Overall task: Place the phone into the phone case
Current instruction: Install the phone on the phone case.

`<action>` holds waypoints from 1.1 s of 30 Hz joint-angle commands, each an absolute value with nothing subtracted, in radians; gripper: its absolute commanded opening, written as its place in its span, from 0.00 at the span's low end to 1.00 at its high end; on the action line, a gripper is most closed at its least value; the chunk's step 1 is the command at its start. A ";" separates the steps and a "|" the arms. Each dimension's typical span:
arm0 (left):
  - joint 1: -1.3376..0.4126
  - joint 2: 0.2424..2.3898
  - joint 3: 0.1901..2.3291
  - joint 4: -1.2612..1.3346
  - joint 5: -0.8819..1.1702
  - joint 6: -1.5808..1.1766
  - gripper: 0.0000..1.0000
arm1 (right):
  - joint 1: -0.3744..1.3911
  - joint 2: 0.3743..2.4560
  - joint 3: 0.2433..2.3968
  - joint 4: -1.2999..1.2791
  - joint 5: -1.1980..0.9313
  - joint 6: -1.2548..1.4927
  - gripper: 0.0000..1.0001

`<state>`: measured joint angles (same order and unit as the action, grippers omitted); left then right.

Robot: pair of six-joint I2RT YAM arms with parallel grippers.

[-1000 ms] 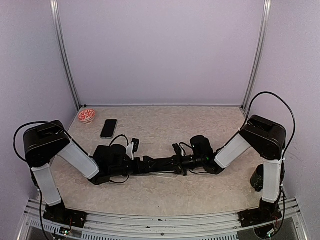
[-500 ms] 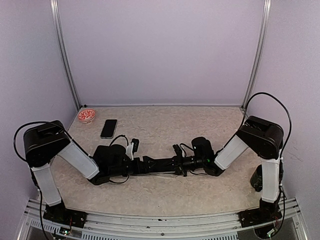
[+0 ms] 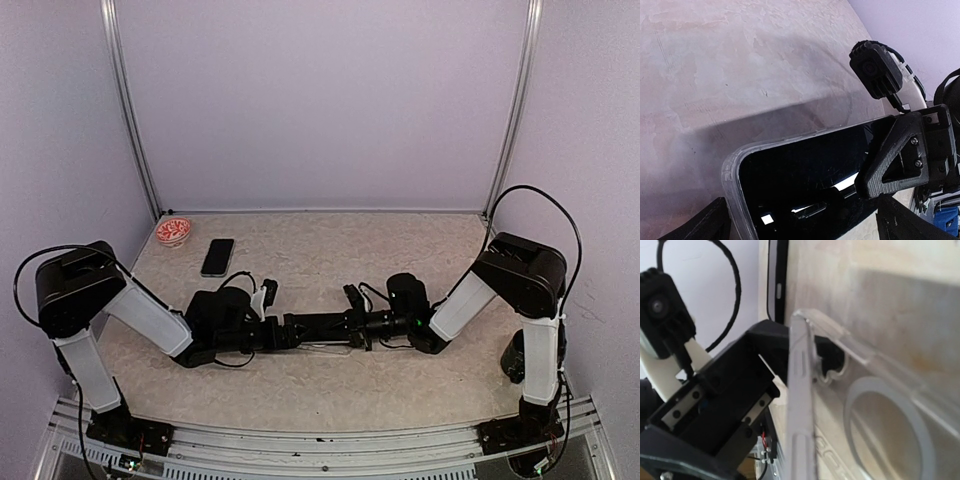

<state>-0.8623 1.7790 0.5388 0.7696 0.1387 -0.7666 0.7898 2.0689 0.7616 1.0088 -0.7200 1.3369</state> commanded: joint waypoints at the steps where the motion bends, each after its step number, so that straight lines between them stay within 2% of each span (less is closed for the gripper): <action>1: -0.856 1.758 0.542 0.771 0.183 -0.762 0.99 | 0.792 2.037 0.778 1.083 -0.746 1.309 0.00; 10: -0.855 1.747 0.539 0.886 0.283 -0.750 0.98 | 0.794 2.052 0.787 1.099 -0.784 1.300 0.00; 18: -0.857 1.743 0.538 0.966 0.348 -0.748 0.90 | 0.801 2.088 0.793 1.099 -0.796 1.304 0.00; 26: -0.856 1.766 0.521 1.062 0.399 -0.774 0.73 | 0.802 2.118 0.786 1.159 -0.815 1.333 0.00; 33: -0.854 1.774 0.509 1.123 0.423 -0.787 0.52 | 0.801 2.109 0.766 1.170 -0.820 1.317 0.00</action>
<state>-0.8322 1.7775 0.4896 0.9169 0.3061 -0.7959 0.7895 2.0960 0.7685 1.1439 -0.8181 1.3247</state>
